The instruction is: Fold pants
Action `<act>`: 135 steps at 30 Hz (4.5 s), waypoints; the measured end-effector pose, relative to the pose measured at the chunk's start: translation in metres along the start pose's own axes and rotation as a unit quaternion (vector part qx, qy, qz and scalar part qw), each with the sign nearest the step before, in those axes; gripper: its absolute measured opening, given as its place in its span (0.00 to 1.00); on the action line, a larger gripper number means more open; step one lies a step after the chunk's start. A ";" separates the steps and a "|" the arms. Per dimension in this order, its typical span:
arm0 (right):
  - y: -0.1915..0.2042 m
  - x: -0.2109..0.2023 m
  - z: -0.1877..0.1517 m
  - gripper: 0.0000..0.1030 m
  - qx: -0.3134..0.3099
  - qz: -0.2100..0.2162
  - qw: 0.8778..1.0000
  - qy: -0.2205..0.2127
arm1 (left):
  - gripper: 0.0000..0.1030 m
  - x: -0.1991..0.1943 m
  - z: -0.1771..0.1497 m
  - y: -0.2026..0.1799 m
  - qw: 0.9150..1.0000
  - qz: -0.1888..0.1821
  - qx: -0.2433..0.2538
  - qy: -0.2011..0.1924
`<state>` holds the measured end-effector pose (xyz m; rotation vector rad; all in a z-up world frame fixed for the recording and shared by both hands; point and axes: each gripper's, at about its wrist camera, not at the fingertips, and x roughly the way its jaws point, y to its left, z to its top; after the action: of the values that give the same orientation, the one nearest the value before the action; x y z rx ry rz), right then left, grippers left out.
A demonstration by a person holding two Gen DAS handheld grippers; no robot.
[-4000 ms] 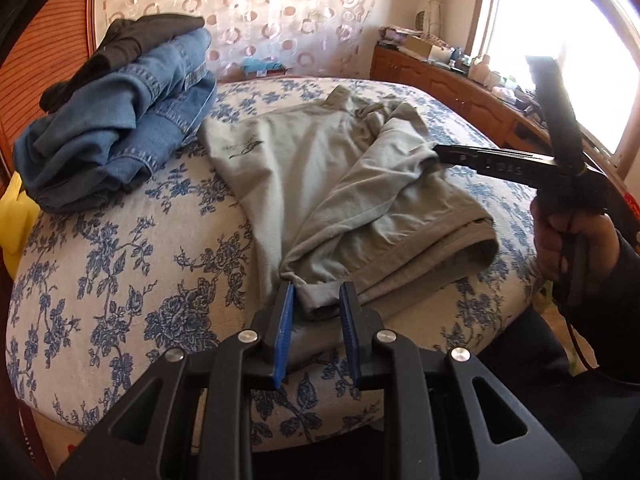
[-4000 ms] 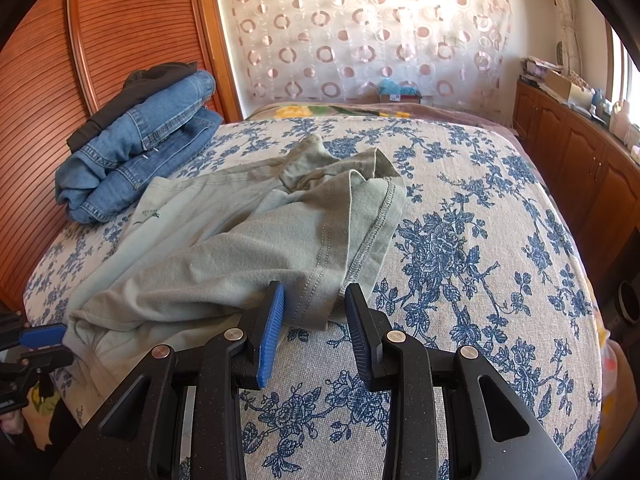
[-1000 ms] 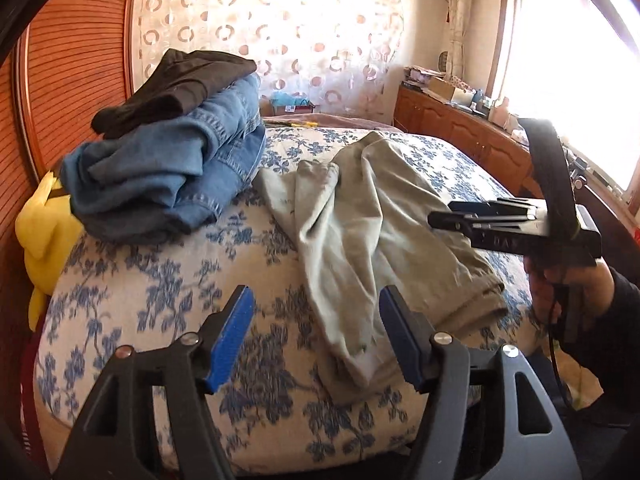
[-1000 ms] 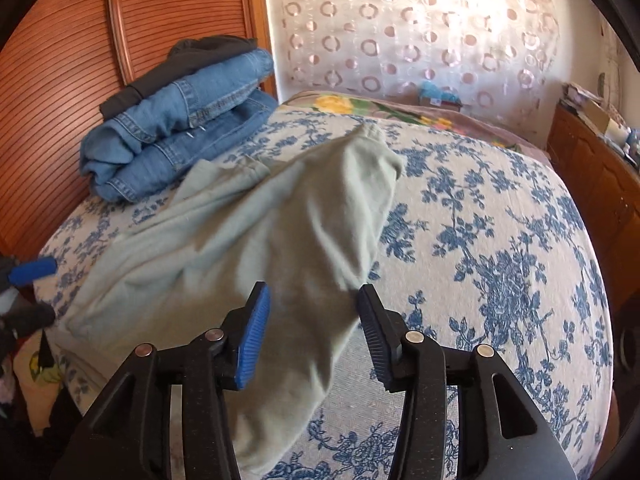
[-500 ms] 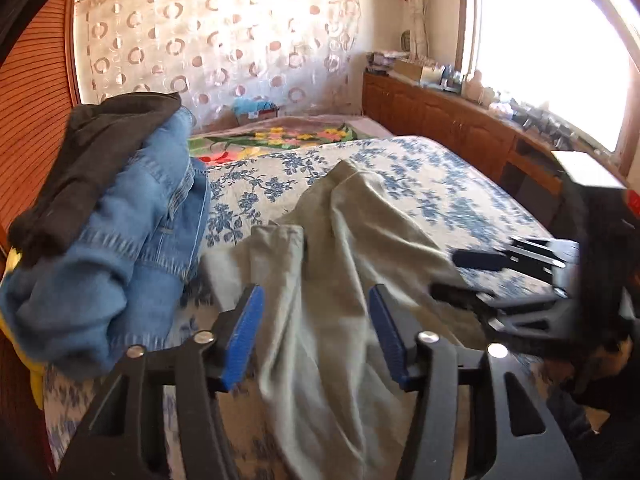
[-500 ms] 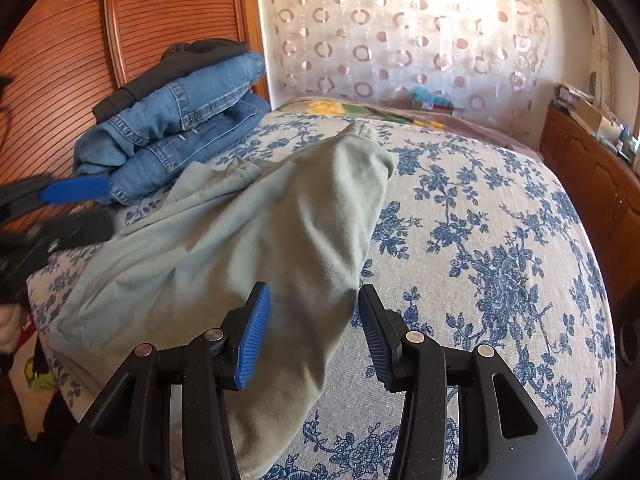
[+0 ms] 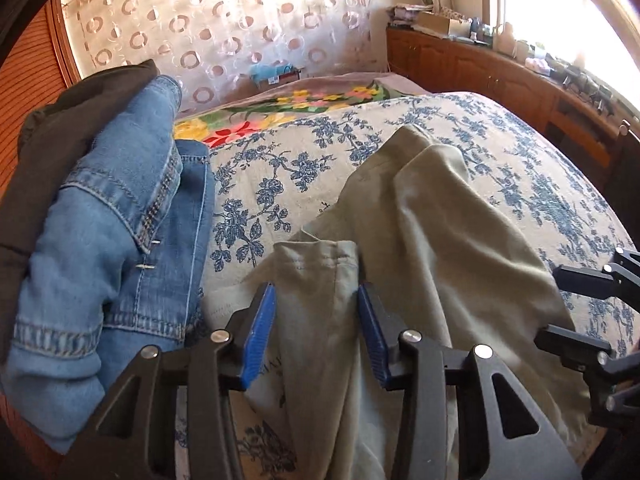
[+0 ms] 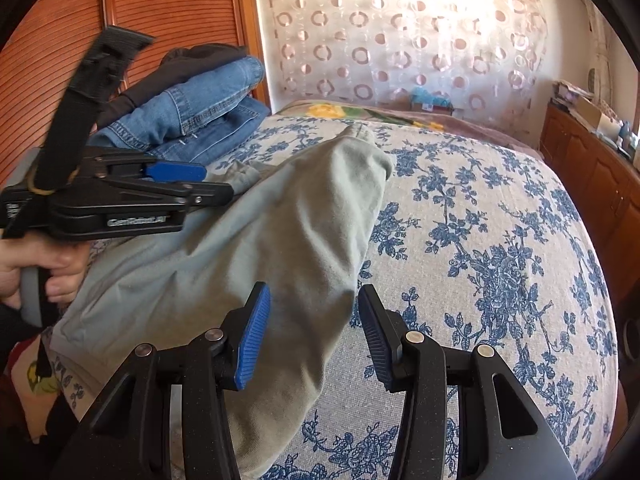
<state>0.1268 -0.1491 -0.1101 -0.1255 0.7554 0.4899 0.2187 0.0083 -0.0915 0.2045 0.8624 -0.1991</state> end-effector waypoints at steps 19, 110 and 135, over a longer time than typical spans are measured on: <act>0.000 0.000 -0.001 0.45 -0.003 0.001 1.000 0.002 | 0.09 -0.015 0.005 0.032 0.999 0.022 -0.026 -0.022; -0.005 -0.042 0.005 0.28 -0.015 0.031 0.999 0.021 | 0.66 -0.091 -0.116 0.010 0.994 -0.032 -0.065 -0.086; 0.044 -0.069 -0.059 0.14 -0.087 0.002 0.996 0.033 | 0.66 -0.078 -0.134 0.000 0.996 -0.032 -0.068 -0.050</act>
<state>0.0261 -0.1531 -0.1032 -0.3046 0.7772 0.5580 0.0713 0.0500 -0.1167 0.0392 0.7802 -0.2082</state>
